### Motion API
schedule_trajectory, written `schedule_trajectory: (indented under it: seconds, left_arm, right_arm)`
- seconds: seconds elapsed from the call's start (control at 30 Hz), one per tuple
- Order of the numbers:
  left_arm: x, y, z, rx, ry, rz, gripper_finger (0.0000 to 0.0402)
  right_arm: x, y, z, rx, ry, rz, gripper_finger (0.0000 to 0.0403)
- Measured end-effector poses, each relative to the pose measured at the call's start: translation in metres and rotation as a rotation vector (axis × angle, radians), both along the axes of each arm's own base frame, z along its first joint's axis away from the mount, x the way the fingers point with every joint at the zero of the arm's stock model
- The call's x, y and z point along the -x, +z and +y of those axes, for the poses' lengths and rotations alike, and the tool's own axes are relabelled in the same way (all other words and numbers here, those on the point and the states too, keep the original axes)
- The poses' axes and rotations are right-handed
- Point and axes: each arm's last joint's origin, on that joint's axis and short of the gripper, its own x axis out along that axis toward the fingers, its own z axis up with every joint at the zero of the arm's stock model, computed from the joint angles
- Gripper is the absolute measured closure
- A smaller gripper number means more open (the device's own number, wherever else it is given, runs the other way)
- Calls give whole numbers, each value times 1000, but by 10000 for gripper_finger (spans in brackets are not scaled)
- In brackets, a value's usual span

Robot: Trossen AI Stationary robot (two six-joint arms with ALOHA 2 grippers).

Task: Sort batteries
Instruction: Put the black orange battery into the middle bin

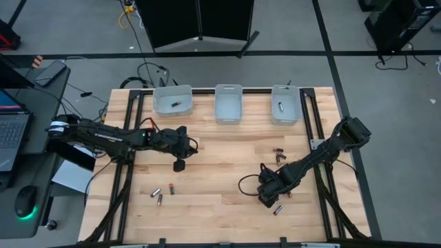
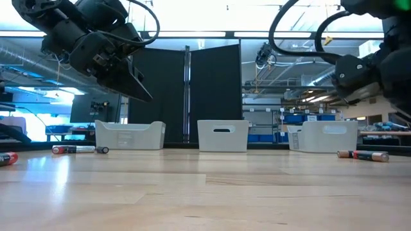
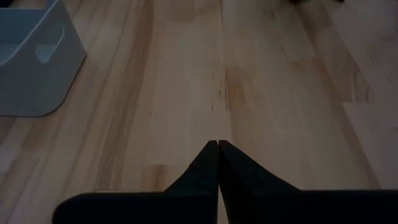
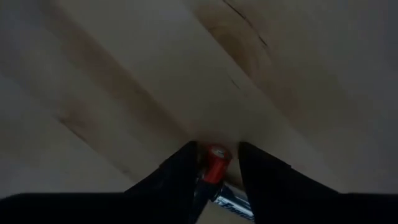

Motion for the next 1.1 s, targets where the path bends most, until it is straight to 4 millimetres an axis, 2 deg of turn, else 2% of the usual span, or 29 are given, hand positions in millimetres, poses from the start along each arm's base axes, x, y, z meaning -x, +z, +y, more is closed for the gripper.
schedule_trajectory:
  seconds: [0.2, 0.4, 0.57, 0.77, 0.93, 1.1]
  left_arm:
    - [0, 0, 0, 0, 0, -1, 387]
    - [0, 0, 0, 5, 3, -1, 387]
    - [0, 0, 0, 5, 3, -4, 387]
    - [-1, 1, 0, -8, -5, -19, 387]
    - [3, -8, 2, -5, 2, -133, 387]
    - [13, -21, 4, 40, 35, -224, 387]
  right_arm:
    - [0, 0, 0, -1, 59, -3, 348]
    - [-5, 3, 2, -9, 128, -29, 348]
    - [-28, 20, -3, 21, 201, -158, 348]
    - [-63, 46, -36, 129, 308, -292, 348]
    - [-85, 62, -78, 223, 368, -348, 348]
    - [-99, 76, -123, 307, 378, -382, 348]
